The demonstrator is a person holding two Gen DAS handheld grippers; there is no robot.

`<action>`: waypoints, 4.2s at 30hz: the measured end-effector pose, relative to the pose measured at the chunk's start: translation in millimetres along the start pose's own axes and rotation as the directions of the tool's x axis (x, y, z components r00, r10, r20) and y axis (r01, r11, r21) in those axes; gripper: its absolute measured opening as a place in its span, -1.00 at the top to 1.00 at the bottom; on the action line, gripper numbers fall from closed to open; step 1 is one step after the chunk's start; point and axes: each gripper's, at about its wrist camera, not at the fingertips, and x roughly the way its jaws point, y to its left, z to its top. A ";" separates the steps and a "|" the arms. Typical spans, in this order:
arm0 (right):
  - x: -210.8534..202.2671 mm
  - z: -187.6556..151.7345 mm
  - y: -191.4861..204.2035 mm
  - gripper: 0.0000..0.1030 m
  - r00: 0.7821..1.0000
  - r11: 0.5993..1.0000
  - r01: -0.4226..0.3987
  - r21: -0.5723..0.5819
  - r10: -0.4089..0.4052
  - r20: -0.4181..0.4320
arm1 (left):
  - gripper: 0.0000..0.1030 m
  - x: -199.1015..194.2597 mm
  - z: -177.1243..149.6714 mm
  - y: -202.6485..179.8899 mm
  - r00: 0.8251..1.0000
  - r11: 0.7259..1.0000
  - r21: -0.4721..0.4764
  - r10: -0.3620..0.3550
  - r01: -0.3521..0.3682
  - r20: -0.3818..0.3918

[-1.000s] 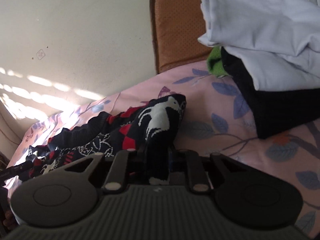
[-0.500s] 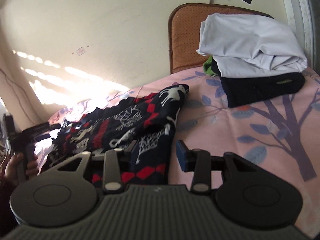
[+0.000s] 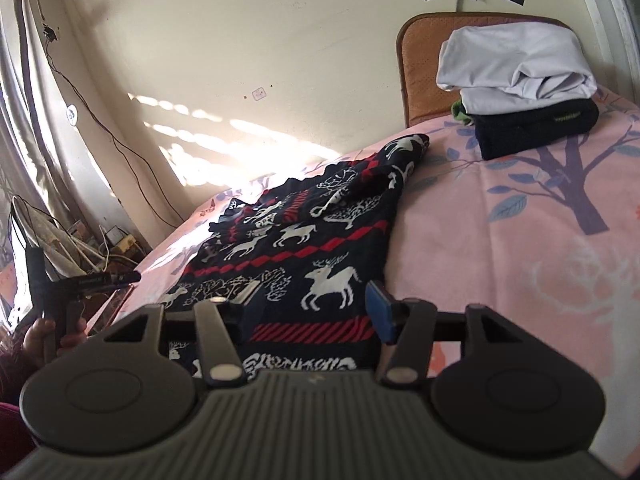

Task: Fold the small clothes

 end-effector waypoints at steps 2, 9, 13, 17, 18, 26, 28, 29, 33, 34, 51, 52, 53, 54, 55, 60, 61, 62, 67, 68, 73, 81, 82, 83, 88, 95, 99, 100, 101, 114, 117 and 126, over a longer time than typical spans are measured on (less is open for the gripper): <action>-1.3 -5.4 2.0 -0.14 1.000 1.000 -0.014 0.000 0.014 0.001 | -1.00 -24.1 -15.2 4.1 0.998 0.999 -0.045 -0.003 0.006 0.058; -58.9 -10.5 0.9 -0.14 0.996 0.999 0.031 -0.040 -0.028 0.086 | -0.95 -72.7 -53.1 6.0 0.999 0.999 -0.037 0.018 -0.016 0.048; -111.4 -8.1 3.6 0.02 0.984 0.996 0.055 -0.070 -0.042 0.171 | -0.72 -83.0 -72.4 0.1 0.999 0.998 0.045 0.039 -0.038 -0.009; -120.8 -24.5 14.9 0.36 0.996 0.989 0.026 -0.145 -0.014 0.086 | -0.16 -88.6 -89.5 -3.9 0.998 0.996 0.093 0.004 0.002 -0.063; -112.6 -34.0 17.2 0.40 0.999 0.989 0.010 -0.146 -0.005 0.038 | 0.02 -87.7 -92.9 -4.6 0.997 0.996 0.094 -0.005 0.012 -0.082; -57.3 -85.7 2.6 0.36 0.986 0.995 -0.101 0.019 0.103 -0.133 | -0.23 -86.7 -111.9 -0.5 0.974 0.990 0.030 -0.133 0.141 -0.183; -51.3 -87.6 -0.3 0.36 0.984 0.994 -0.098 0.039 0.103 -0.146 | -0.48 -80.3 -112.6 4.2 0.969 0.988 -0.033 -0.151 0.148 -0.196; -49.1 -87.5 -2.6 0.36 0.982 0.993 -0.107 0.058 0.115 -0.149 | -0.48 -77.1 -112.7 6.8 0.963 0.985 -0.067 -0.172 0.161 -0.206; -40.0 -86.6 -6.1 0.36 0.975 0.985 -0.139 0.107 0.154 -0.158 | -0.49 -62.0 -115.4 14.1 0.940 0.959 -0.190 -0.251 0.209 -0.232; -36.4 -88.4 -7.9 0.40 0.973 0.983 -0.135 0.125 0.156 -0.170 | -0.44 -58.6 -116.8 13.4 0.937 0.956 -0.205 -0.258 0.211 -0.238; -9.9 12.7 -3.0 0.88 0.991 0.990 -0.130 0.062 0.128 0.039 | 0.85 -31.7 -12.4 3.0 0.900 0.863 -0.294 -0.435 0.410 -0.022; 2.9 22.9 -6.0 0.88 0.994 0.992 -0.108 0.070 0.105 0.043 | 0.85 -17.3 2.3 1.9 0.908 0.869 -0.298 -0.419 0.396 -0.017; 17.1 33.6 -9.3 0.88 0.995 0.992 -0.090 0.084 0.086 0.046 | 0.85 -3.2 14.8 1.1 0.912 0.869 -0.311 -0.410 0.385 -0.016; 31.7 44.5 -14.0 0.88 0.996 0.992 -0.075 0.102 0.070 0.050 | 0.85 9.8 25.9 0.5 0.916 0.869 -0.321 -0.401 0.376 -0.012; 48.0 55.1 -17.1 0.88 0.998 0.992 -0.052 0.116 0.047 0.051 | 0.85 28.4 40.6 -0.4 0.925 0.873 -0.330 -0.381 0.358 -0.004; 116.3 80.0 -32.4 0.33 0.977 0.972 0.208 0.109 -0.211 0.013 | 0.12 89.5 67.4 -16.1 0.981 0.940 -0.288 -0.195 0.181 -0.019; 115.6 78.0 -33.8 0.24 0.977 0.971 0.212 0.111 -0.215 0.014 | 0.08 91.3 64.9 -18.9 0.981 0.950 -0.255 -0.192 0.180 -0.022; 110.9 74.4 -35.6 0.23 0.984 0.978 0.171 0.117 -0.175 0.024 | -0.03 91.8 61.1 -22.4 0.982 0.960 -0.212 -0.189 0.180 -0.025; 89.7 49.7 -38.4 0.02 0.992 0.987 0.120 0.106 -0.124 0.031 | -0.60 96.1 39.9 -27.2 0.990 0.988 -0.089 -0.133 0.129 -0.039; 89.4 45.8 -40.1 0.00 0.992 0.987 0.119 0.107 -0.122 0.024 | -0.63 98.5 38.2 -27.5 0.990 0.988 -0.083 -0.131 0.127 -0.049; 106.6 35.9 -38.1 0.38 0.994 0.988 0.102 0.114 -0.098 -0.036 | -0.55 105.9 32.4 -26.9 0.984 0.983 -0.118 -0.154 0.143 -0.086; 113.2 33.2 -28.2 0.71 0.973 0.972 0.232 0.042 -0.232 -0.008 | 0.66 104.5 12.8 -26.5 0.987 0.992 -0.065 -0.118 0.111 -0.110; 111.9 33.2 -26.1 0.53 0.968 0.967 0.252 0.029 -0.252 -0.003 | 0.66 102.7 11.6 -28.5 0.989 0.993 -0.051 -0.108 0.103 -0.106; 108.9 32.4 -24.4 0.36 0.963 0.963 0.269 0.023 -0.269 0.008 | 0.62 100.5 10.6 -29.4 0.989 0.994 -0.047 -0.101 0.096 -0.104; 74.6 23.4 -28.9 0.10 0.982 0.974 0.186 0.129 -0.189 0.011 | 0.06 79.4 6.6 -17.4 0.981 0.984 -0.119 -0.148 0.133 -0.124; 36.7 2.9 -36.4 -0.11 0.996 0.954 0.082 0.289 -0.072 -0.043 | -0.70 64.9 -5.3 22.7 0.943 0.881 -0.400 -0.317 0.251 -0.105; 35.6 -5.3 -40.9 -0.25 0.995 0.946 0.093 0.309 -0.094 -0.011 | -0.75 69.4 -9.7 40.4 0.925 0.801 -0.521 -0.376 0.294 -0.056; 35.9 -6.6 -43.0 -0.27 0.996 0.940 0.084 0.331 -0.091 0.003 | -0.79 70.6 -11.7 43.5 0.918 0.777 -0.547 -0.394 0.312 -0.037; 36.6 -7.1 -43.8 -0.29 0.996 0.936 0.079 0.343 -0.089 0.013 | -0.91 72.0 -13.9 46.0 0.910 0.756 -0.563 -0.414 0.334 -0.016; 36.1 -12.0 -43.8 -0.35 0.993 0.959 0.070 0.274 -0.093 0.075 | -1.00 63.0 -28.8 36.8 0.931 0.778 -0.518 -0.341 0.356 0.127; 36.7 -12.2 -42.0 -0.41 0.992 0.961 0.070 0.266 -0.094 0.078 | -1.00 60.7 -32.0 37.1 0.927 0.779 -0.506 -0.340 0.370 0.155; 38.4 -14.4 -36.6 -0.51 0.990 0.968 0.077 0.237 -0.101 0.094 | -1.00 60.7 -32.1 32.9 0.935 0.806 -0.475 -0.326 0.353 0.140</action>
